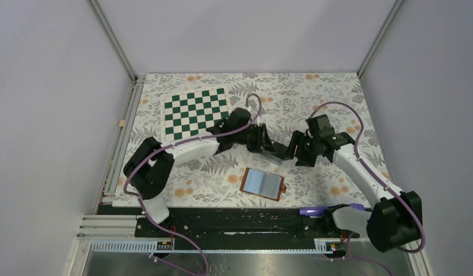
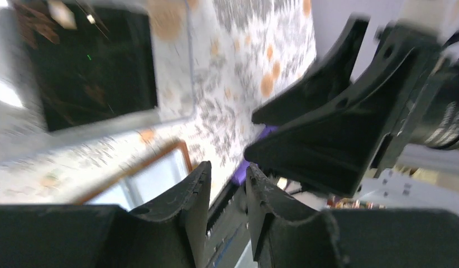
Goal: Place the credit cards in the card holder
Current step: Turn over the card slot in the card holder, then pick up the credit card from the storage box.
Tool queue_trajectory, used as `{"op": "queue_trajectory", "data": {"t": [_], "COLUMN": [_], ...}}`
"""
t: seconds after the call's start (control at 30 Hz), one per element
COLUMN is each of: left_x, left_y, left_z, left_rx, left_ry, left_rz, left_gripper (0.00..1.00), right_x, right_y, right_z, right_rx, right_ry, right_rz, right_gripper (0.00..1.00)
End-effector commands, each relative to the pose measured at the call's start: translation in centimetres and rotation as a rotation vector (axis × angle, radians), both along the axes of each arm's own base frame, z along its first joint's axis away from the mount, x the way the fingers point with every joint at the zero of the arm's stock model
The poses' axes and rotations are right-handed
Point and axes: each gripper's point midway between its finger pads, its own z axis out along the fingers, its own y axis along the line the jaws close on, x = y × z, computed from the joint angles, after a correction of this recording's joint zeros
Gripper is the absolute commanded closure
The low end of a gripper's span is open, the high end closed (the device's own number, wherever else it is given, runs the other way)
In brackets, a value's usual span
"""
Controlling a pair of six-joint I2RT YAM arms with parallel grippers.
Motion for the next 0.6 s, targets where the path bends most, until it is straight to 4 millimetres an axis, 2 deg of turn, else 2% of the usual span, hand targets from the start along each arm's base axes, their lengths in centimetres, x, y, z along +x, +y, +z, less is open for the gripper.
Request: {"op": "queue_trajectory", "data": {"t": [0.0, 0.13, 0.27, 0.47, 0.57], "left_x": [6.0, 9.7, 11.6, 12.5, 12.4], "left_y": [1.9, 3.6, 3.9, 3.7, 3.3], "left_z": [4.2, 2.0, -0.7, -3.7, -4.4], "left_rx": [-0.077, 0.101, 0.255, 0.334, 0.326], "left_ry": [-0.089, -0.073, -0.053, -0.018, 0.006], "left_rz": [0.082, 0.105, 0.067, 0.029, 0.015], "left_gripper": [0.7, 0.72, 0.72, 0.72, 0.72], "right_x": [2.7, 4.2, 5.2, 6.7, 7.7], "right_y": [0.6, 0.7, 0.9, 1.4, 1.8], "right_z": [1.6, 0.8, 0.0, 1.7, 2.6], "right_rx": [0.032, 0.039, 0.05, 0.067, 0.08], "right_ry": [-0.024, 0.029, 0.066, 0.016, -0.009], "right_rz": [0.019, 0.009, 0.006, 0.029, 0.05], "right_gripper": [0.33, 0.32, 0.33, 0.38, 0.51]}}
